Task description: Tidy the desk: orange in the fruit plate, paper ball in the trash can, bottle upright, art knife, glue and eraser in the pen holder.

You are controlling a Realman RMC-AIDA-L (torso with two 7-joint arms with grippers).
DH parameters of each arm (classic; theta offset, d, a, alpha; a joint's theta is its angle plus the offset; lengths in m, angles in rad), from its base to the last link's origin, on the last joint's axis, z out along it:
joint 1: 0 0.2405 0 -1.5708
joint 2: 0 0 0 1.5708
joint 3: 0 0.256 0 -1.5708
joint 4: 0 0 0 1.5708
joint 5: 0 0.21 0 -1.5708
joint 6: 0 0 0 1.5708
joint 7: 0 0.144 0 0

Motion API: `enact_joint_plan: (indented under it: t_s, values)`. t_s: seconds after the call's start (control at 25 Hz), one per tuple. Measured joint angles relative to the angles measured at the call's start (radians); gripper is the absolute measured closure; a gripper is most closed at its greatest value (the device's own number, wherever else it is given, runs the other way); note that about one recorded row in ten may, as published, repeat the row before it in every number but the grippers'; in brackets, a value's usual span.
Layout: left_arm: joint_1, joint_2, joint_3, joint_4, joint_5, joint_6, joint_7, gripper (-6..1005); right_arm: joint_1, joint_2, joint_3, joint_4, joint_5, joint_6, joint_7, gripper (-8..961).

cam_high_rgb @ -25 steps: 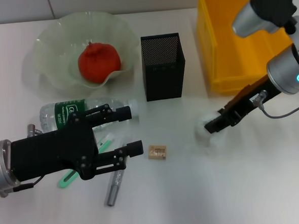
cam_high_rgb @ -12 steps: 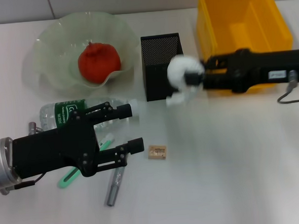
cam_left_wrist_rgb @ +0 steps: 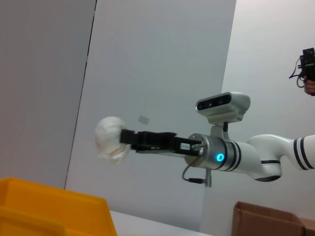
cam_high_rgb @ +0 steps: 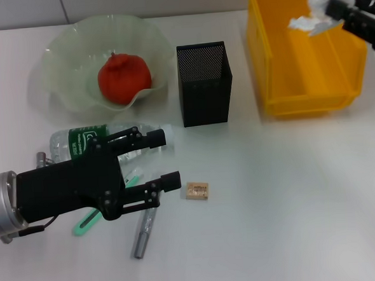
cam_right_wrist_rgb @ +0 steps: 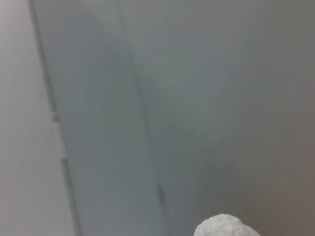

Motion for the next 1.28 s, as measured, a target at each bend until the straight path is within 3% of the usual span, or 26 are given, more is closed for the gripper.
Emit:
enact_joint_plan:
  t_s: [0.28, 0.48, 1.04, 1.28]
  values:
    - [0.000, 0.000, 0.000, -0.006, 0.000, -0.001, 0.000, 271, 0.009, 0.000, -0.010, -0.003, -0.005, 0.207, -0.042, 503]
    - [0.000, 0.000, 0.000, -0.012, 0.000, -0.001, 0.000, 270, 0.037, 0.004, -0.022, 0.024, -0.044, 0.284, -0.092, 488]
    - [0.000, 0.000, 0.000, -0.012, 0.000, -0.002, 0.000, 271, 0.095, 0.004, -0.023, 0.113, -0.055, 0.353, -0.149, 447]
    - [-0.001, 0.000, 0.000, -0.012, 0.000, -0.004, 0.010, 270, 0.100, 0.003, -0.029, 0.117, -0.068, 0.357, -0.149, 314]
